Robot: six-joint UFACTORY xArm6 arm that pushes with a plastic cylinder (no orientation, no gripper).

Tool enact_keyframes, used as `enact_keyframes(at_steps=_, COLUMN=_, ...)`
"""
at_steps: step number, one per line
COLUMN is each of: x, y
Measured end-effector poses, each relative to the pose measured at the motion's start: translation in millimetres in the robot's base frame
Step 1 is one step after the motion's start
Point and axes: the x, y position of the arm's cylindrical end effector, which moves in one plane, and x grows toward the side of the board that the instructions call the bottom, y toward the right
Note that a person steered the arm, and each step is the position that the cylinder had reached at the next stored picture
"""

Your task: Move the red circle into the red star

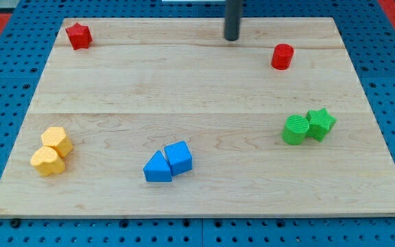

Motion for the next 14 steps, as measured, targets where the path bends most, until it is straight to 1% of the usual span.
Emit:
enact_keyframes(at_steps=2, x=-0.8, y=96.8)
enact_keyframes(at_steps=3, x=7.6, y=113.5)
enact_keyframes(at_steps=4, x=34.8, y=109.5)
enact_keyframes(at_steps=5, x=52.2, y=67.7)
enact_keyframes(at_steps=6, x=62.3, y=28.2)
enact_keyframes(at_steps=7, x=62.3, y=16.1)
enact_keyframes(at_steps=8, x=68.5, y=50.6)
enact_keyframes(at_steps=9, x=86.7, y=86.5)
enact_keyframes(at_steps=10, x=113.3, y=50.5)
enact_keyframes(at_steps=12, x=87.1, y=-51.9)
enact_keyframes(at_steps=14, x=66.2, y=-174.9)
